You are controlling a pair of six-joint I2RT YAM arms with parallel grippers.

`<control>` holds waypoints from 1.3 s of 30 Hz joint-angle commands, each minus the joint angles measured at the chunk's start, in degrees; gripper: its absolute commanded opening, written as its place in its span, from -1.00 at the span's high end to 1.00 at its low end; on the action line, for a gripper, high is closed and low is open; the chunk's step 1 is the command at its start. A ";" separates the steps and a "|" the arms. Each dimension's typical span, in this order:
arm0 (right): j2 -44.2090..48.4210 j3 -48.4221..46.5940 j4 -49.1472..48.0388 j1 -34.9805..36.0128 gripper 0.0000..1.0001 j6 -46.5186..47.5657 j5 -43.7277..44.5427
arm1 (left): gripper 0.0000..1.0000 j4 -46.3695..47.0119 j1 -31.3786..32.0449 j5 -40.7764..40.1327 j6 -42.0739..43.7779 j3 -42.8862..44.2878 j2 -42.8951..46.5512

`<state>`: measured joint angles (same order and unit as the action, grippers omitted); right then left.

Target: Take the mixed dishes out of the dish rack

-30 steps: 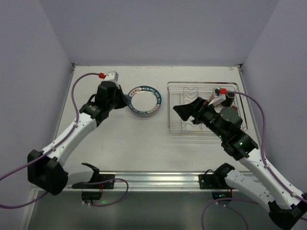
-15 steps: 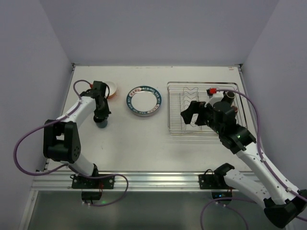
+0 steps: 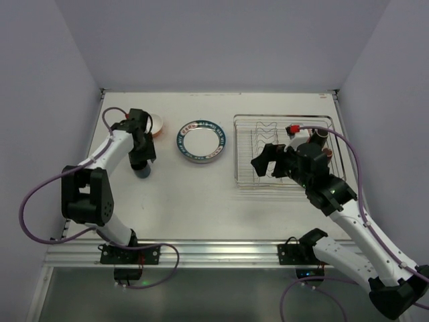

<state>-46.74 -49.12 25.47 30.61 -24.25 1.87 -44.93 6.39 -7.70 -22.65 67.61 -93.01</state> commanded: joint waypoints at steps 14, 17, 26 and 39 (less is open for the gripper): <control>-6.95 3.42 -1.04 -17.04 -0.98 -2.46 4.98 | -1.00 8.36 19.43 -7.58 -3.10 -8.27 42.89; -10.47 3.25 -0.95 -20.32 -0.98 -3.43 11.47 | -1.00 8.36 21.64 -12.06 -2.83 -14.69 47.64; -10.66 2.45 3.70 -27.17 -0.98 -6.51 24.58 | -1.00 11.09 22.08 -9.17 -1.95 -20.07 52.32; -19.96 1.75 1.78 -36.06 -0.97 -10.20 15.80 | -1.00 11.09 23.75 -7.76 -1.52 -20.50 49.77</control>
<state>-65.67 -46.06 29.12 -4.54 -31.53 18.22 -36.51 29.17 -15.75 -24.49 47.11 -43.24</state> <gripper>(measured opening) 0.988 0.996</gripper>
